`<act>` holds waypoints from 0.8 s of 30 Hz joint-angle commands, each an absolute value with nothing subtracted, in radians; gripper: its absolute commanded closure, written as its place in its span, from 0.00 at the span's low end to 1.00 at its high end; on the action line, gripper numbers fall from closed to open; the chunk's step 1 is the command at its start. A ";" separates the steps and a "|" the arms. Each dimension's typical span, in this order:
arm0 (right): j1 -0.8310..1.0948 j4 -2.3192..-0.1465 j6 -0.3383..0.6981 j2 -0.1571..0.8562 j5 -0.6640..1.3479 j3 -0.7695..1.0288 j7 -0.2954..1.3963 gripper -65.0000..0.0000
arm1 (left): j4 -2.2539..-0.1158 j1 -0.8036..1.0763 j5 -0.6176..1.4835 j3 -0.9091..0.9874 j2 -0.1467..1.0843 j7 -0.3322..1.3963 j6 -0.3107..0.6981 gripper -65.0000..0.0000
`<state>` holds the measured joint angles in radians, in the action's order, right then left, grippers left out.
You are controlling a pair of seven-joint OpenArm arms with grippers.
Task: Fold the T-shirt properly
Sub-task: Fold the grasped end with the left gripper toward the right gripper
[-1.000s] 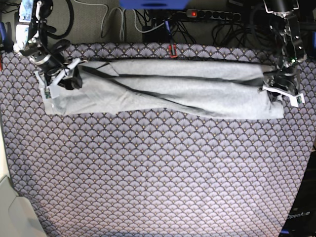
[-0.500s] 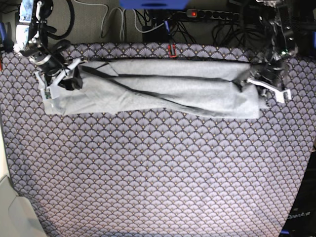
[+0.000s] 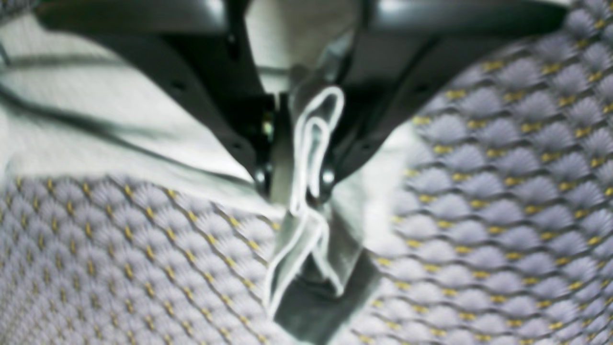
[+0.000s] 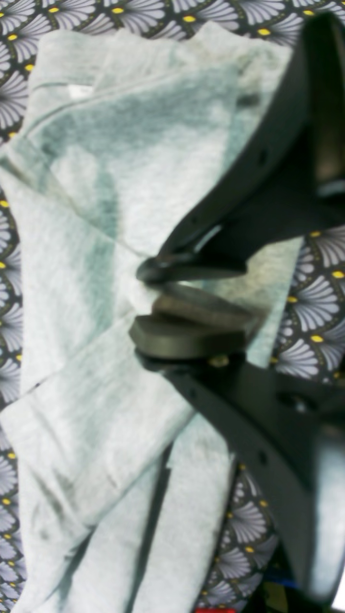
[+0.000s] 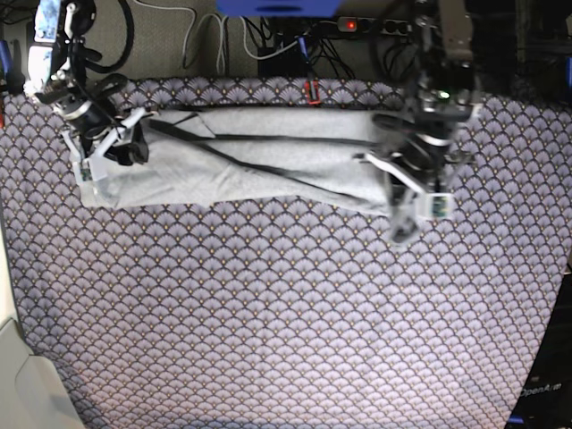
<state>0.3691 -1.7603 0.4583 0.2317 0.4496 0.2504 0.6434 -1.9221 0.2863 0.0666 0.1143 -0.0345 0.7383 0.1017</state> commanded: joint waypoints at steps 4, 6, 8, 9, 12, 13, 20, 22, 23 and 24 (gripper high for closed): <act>0.371 -1.776 0.461 0.242 0.461 0.254 0.625 0.73 | -1.940 0.278 0.033 -0.015 -0.074 0.716 0.104 0.99; 0.371 -1.774 0.461 0.243 0.461 0.254 0.625 0.73 | -1.940 0.278 0.033 -0.077 -0.079 0.716 0.104 0.99; 0.372 -1.774 0.461 0.245 0.461 0.254 0.625 0.73 | -1.940 0.278 0.031 -0.127 -0.079 0.716 0.104 0.99; 0.372 -1.774 0.461 0.245 0.461 0.254 0.625 0.73 | -1.940 0.278 0.031 -0.147 -0.079 0.716 0.104 0.99; 0.372 -1.774 0.461 0.245 0.461 0.254 0.625 0.73 | -1.939 0.278 0.031 -0.203 -0.081 0.716 0.104 0.99; 0.372 -1.774 0.461 0.245 0.461 0.254 0.625 0.73 | -1.939 0.278 0.031 -0.217 -0.081 0.716 0.104 0.99; 0.377 -1.774 0.461 0.246 0.461 0.254 0.625 0.73 | -1.906 0.269 0.031 -0.236 -0.102 0.716 0.102 0.99; 0.377 -1.774 0.461 0.246 0.460 0.254 0.625 0.73 | -1.870 0.268 0.031 -0.236 -0.102 0.710 0.102 0.99; 0.377 -1.774 0.461 0.246 0.460 0.254 0.625 0.73 | -1.853 0.268 0.031 -0.236 -0.102 0.710 0.102 0.99; 0.377 -1.774 0.461 0.246 0.460 0.254 0.625 0.73 | -1.844 0.268 0.031 -0.236 -0.102 0.710 0.102 0.99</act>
<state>0.3775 -1.7603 0.4587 0.2352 0.4492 0.2501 0.6437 -1.8240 0.2737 0.0223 -0.2310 -0.0917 0.7361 0.0982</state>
